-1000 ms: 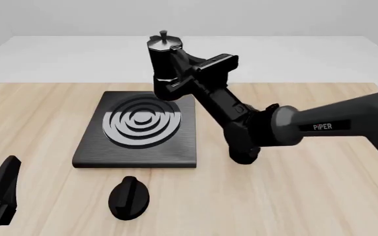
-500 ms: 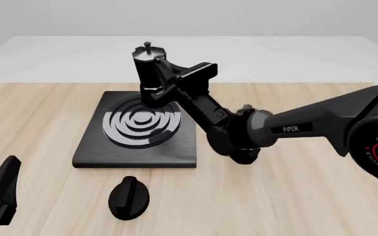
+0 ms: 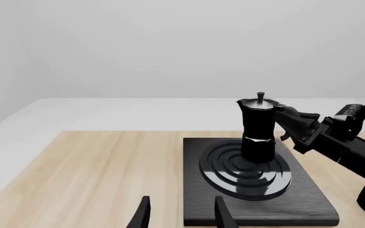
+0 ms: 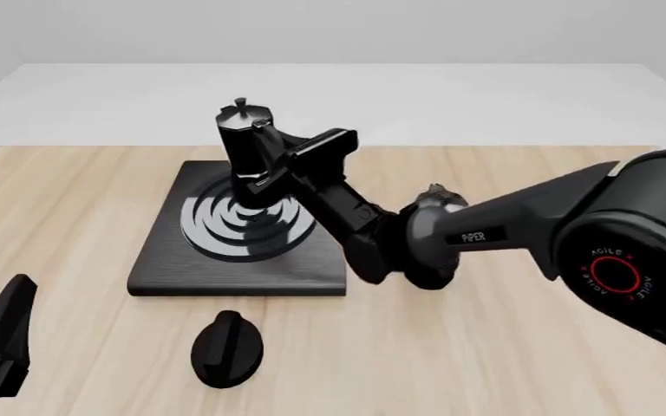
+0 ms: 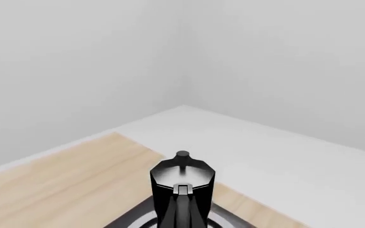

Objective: Put the right moka pot on the stove.

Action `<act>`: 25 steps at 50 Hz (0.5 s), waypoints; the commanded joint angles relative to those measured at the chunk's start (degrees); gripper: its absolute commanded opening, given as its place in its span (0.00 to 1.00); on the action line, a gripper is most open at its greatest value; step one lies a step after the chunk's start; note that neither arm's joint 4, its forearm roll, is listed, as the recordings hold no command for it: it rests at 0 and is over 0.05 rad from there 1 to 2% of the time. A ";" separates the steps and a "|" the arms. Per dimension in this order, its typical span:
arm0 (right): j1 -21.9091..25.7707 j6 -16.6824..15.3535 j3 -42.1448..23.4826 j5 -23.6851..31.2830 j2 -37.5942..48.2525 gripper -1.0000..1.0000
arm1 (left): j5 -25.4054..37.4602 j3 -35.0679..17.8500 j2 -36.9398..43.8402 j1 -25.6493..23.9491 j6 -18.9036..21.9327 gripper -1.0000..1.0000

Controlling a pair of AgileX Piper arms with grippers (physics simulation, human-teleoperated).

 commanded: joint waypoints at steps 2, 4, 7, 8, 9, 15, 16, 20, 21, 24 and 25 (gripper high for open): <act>1.11 0.58 -1.60 -0.52 0.52 0.00 | 0.00 0.00 0.00 0.00 0.00 1.00; 1.21 1.00 -1.77 -0.49 0.89 0.00 | 0.00 0.00 0.00 0.00 0.00 1.00; 1.34 1.37 -1.75 -0.78 1.16 0.00 | 0.00 0.00 0.00 0.00 0.00 1.00; 1.34 1.37 -1.75 -0.77 1.16 0.00 | 0.00 0.00 0.00 0.00 0.00 1.00; 1.45 1.40 -1.84 -0.85 1.37 0.00 | 0.00 0.00 0.00 0.00 0.00 1.00; 1.79 1.78 -3.07 -0.70 2.86 0.00 | 0.00 0.00 0.00 0.00 0.00 1.00; 1.82 1.87 -3.29 -0.61 3.05 0.00 | 0.00 0.00 0.00 0.00 0.00 1.00; 1.98 1.99 -3.73 -0.66 3.62 0.00 | 0.00 0.00 0.00 0.00 0.00 1.00; 2.10 1.96 -3.82 -0.67 3.78 0.00 | 0.00 0.00 0.00 0.00 0.00 1.00; 2.13 2.05 -4.25 -0.59 4.35 0.00 | 0.00 0.00 0.00 0.00 0.00 1.00; 2.12 2.11 -4.28 -0.66 4.47 0.00 | 0.00 0.00 0.00 0.00 0.00 1.00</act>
